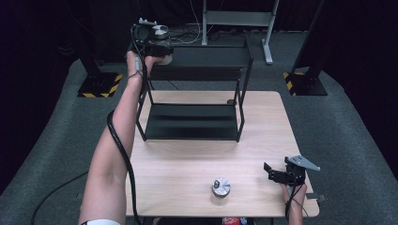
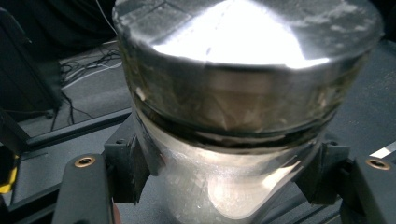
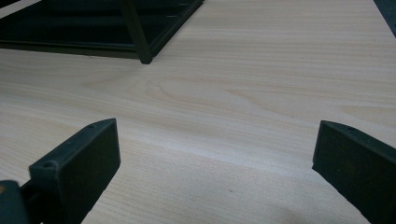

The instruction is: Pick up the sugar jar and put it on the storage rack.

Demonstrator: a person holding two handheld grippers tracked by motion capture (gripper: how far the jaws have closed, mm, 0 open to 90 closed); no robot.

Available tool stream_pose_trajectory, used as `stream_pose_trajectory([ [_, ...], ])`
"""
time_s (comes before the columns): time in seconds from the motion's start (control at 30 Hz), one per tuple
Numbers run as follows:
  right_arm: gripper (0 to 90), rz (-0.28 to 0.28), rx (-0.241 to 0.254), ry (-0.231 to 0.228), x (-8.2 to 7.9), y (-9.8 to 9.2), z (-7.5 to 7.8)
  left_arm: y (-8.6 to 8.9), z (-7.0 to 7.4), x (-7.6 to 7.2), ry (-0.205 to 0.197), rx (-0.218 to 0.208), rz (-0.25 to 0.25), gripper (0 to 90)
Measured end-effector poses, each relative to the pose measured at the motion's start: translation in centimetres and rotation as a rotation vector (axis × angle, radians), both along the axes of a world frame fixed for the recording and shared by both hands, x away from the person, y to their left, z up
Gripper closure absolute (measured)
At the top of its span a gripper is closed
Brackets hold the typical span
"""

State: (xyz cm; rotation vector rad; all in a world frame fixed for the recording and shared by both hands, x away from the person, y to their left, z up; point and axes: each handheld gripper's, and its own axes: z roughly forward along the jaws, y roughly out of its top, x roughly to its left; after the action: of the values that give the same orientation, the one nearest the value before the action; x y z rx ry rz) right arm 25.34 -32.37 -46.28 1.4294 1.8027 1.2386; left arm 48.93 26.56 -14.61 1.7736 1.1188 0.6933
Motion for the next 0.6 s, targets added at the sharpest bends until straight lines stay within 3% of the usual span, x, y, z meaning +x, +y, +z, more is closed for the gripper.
stream_pose_trajectory([
  [0.6,0.0,0.002,-0.002,-0.001,-0.02,-0.01,0.00,-0.13,0.47,0.13,0.016,0.016,-0.003,30.4],
])
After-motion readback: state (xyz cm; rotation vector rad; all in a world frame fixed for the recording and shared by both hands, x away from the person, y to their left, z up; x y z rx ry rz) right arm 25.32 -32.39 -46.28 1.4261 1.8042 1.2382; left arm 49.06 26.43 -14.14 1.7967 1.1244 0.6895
